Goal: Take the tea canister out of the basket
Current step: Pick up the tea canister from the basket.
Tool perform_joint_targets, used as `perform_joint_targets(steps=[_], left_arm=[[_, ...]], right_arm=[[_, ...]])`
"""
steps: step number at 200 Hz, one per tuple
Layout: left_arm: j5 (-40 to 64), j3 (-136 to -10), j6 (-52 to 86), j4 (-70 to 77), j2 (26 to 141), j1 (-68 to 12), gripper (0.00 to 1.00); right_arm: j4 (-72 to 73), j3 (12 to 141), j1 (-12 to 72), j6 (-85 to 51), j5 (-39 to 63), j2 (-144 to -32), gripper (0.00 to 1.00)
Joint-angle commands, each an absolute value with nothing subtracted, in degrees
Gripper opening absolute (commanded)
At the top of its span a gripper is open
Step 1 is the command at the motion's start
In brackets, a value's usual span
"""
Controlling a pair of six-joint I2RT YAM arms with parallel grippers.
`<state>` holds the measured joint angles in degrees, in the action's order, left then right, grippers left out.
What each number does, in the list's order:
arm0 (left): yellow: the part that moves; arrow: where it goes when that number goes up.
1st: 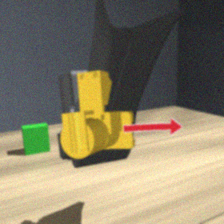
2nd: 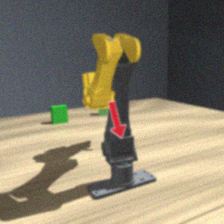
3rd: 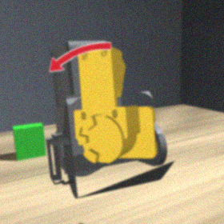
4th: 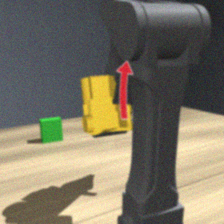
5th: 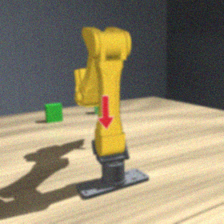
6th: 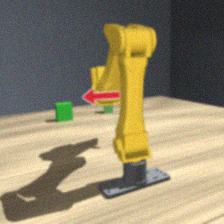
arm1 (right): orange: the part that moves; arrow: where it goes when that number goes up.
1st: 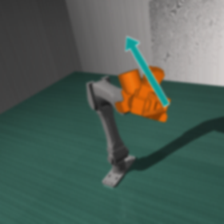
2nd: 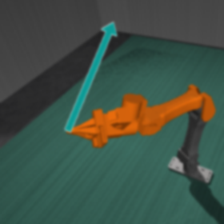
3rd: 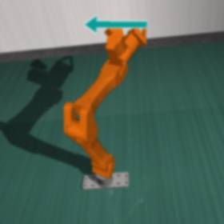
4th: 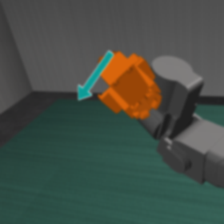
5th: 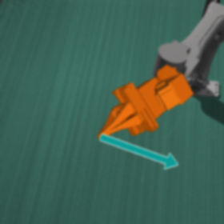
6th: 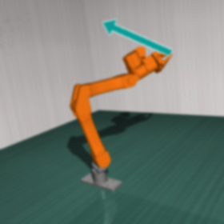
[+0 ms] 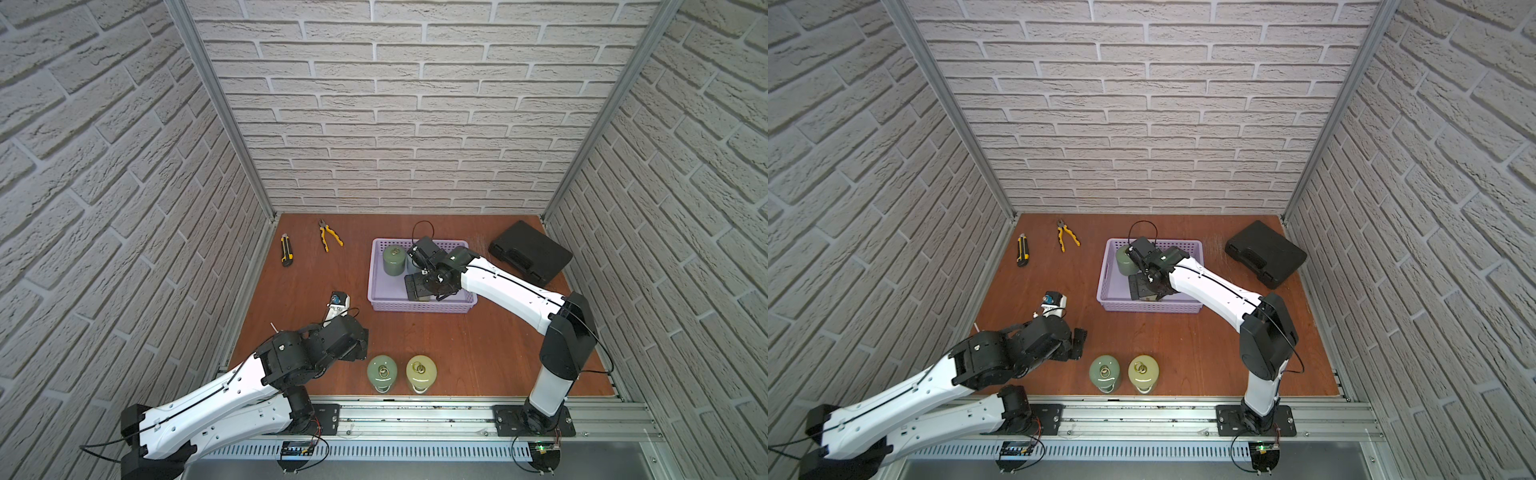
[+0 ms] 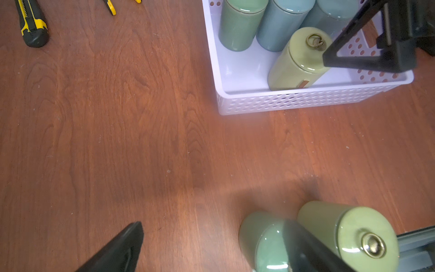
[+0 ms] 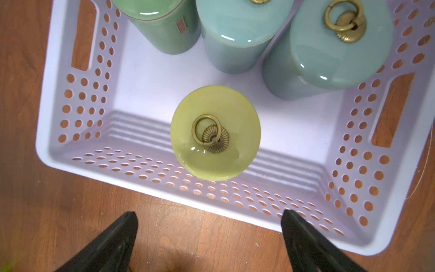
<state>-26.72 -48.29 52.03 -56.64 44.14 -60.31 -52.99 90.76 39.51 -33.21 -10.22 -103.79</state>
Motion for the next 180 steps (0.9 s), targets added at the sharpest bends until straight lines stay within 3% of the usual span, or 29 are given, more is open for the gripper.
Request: perform_joint_targets(steps=[1, 180], left_arm=[[-26.99, -47.34, 51.24, -56.12, 43.51, -59.69, 0.98], [-26.36, -46.32, 51.64, -55.55, 42.94, -58.65, 0.98]], right_arm=[[-54.45, 93.48, 38.38, -32.88, -10.32, -105.44, 1.00], [-57.31, 103.46, 37.26, -30.06, -10.59, -119.23, 1.00]])
